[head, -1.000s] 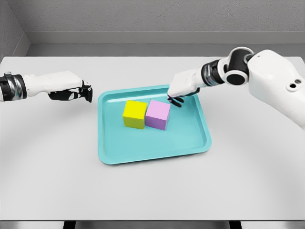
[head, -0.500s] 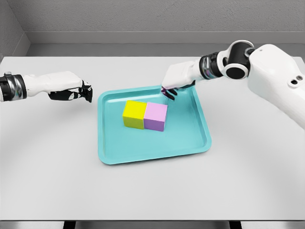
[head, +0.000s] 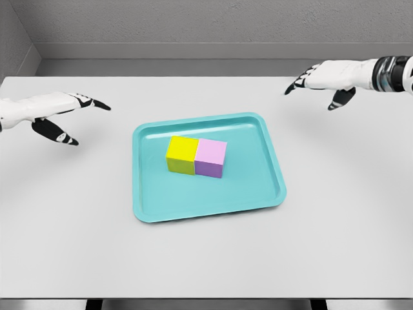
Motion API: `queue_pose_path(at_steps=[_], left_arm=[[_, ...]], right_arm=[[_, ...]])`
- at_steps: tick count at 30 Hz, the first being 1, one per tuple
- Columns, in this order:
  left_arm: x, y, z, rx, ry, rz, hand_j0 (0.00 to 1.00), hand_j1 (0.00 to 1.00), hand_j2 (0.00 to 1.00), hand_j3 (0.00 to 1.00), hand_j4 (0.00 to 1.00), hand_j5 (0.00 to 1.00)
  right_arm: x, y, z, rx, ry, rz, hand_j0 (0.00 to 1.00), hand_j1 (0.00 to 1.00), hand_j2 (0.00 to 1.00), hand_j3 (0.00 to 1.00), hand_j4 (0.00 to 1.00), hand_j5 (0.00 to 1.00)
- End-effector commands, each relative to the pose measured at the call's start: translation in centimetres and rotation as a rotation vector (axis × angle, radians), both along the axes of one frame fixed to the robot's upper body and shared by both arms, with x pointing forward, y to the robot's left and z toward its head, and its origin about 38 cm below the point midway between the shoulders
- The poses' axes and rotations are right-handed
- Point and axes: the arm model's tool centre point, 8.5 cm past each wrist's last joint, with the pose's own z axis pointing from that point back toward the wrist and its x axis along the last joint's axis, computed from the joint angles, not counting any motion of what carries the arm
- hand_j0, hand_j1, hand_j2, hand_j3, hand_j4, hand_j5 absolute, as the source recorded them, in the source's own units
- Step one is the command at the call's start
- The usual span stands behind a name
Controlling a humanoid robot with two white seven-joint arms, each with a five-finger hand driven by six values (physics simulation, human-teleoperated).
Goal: Push two cubes
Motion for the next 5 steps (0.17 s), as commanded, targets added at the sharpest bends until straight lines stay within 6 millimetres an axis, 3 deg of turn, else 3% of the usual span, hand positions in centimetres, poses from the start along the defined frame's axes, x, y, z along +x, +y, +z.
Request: queue_pose_path(at_steps=[1,5], left_arm=[[0.02,0.07,0.06,-0.009,0.001,0.005,1.0,1.0,1.0,1.0,1.0,1.0],[-0.02,0.11,0.02,-0.006,0.002,0.005,1.0,1.0,1.0,1.0,1.0,1.0]], right_arm=[[-0.17,-1.1,0.3,-0.001,-0.002,-0.021,1.0,1.0,1.0,1.0,1.0,1.0],[-0.2,-1.05,0.13,-0.005,0.002,-0.019,1.0,1.0,1.0,1.0,1.0,1.0]])
